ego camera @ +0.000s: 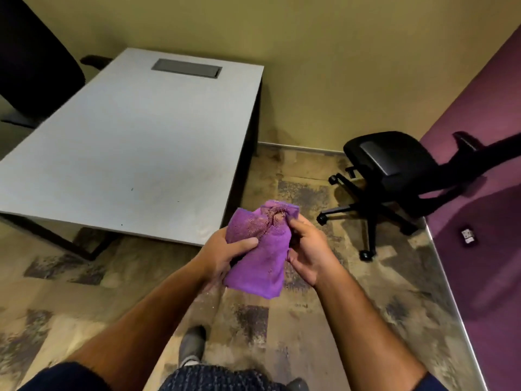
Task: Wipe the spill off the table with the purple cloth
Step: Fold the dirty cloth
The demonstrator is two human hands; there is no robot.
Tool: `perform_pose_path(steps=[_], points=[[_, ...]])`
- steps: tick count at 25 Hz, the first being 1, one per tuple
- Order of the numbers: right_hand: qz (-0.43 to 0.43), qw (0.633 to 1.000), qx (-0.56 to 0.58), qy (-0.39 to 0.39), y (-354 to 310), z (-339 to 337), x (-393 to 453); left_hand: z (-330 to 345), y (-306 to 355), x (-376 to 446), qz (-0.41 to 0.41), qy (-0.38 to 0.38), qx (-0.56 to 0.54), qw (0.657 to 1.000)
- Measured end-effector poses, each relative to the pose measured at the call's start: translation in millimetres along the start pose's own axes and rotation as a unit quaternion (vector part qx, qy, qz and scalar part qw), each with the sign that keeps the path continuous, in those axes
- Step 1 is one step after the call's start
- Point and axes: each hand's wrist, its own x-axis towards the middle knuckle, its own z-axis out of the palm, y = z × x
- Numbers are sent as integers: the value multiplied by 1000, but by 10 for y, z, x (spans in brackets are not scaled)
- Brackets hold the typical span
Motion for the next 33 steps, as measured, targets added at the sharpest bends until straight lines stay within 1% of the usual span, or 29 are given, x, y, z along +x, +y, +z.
perform_pose_path(steps=[2,4,5,7,9,12,14,16,17,19,21,22,24,27,31,33], points=[[58,997,-43,-22,-133,-189,-175,235,120,-25,28,43,13,999],[93,986,-117,-73,-241,-379,-318,452,248,-72,50,60,19,997],[87,978,-159,-98,-292,-458,-373,566,313,-106,56,61,30,996],[63,967,-206,-137,-393,-539,-394,715,418,-154,54,66,64,994],[38,964,-224,-138,-510,-518,-311,753,535,-149,44,70,99,992],[10,963,-250,-96,-737,-447,-13,654,711,9,43,80,122,988],[4,961,-259,-94,-923,-394,242,518,809,212,12,56,70,996],[15,967,-231,-111,-1113,-333,509,353,883,454,-44,16,-20,999],[29,968,-209,-132,-1210,-303,640,255,897,576,-55,-10,-63,996],[45,965,-180,-184,-1401,-250,865,100,914,811,-44,-60,-118,990],[52,957,-182,-221,-1617,-187,1077,13,968,1058,-32,-96,-109,989],[58,953,-190,-229,-1715,-152,1186,-33,1013,1176,-34,-95,-87,991],[70,950,-208,-223,-1900,-74,1425,-159,1142,1431,-31,-73,-34,996],[88,943,-232,-223,-2095,24,1813,-297,1321,1785,-12,-32,2,999],[100,936,-242,-234,-2245,102,2409,-270,1357,2183,-11,42,-5,999],[99,932,-237,-256,-2380,132,2797,-234,1379,2442,1,87,-19,996]])
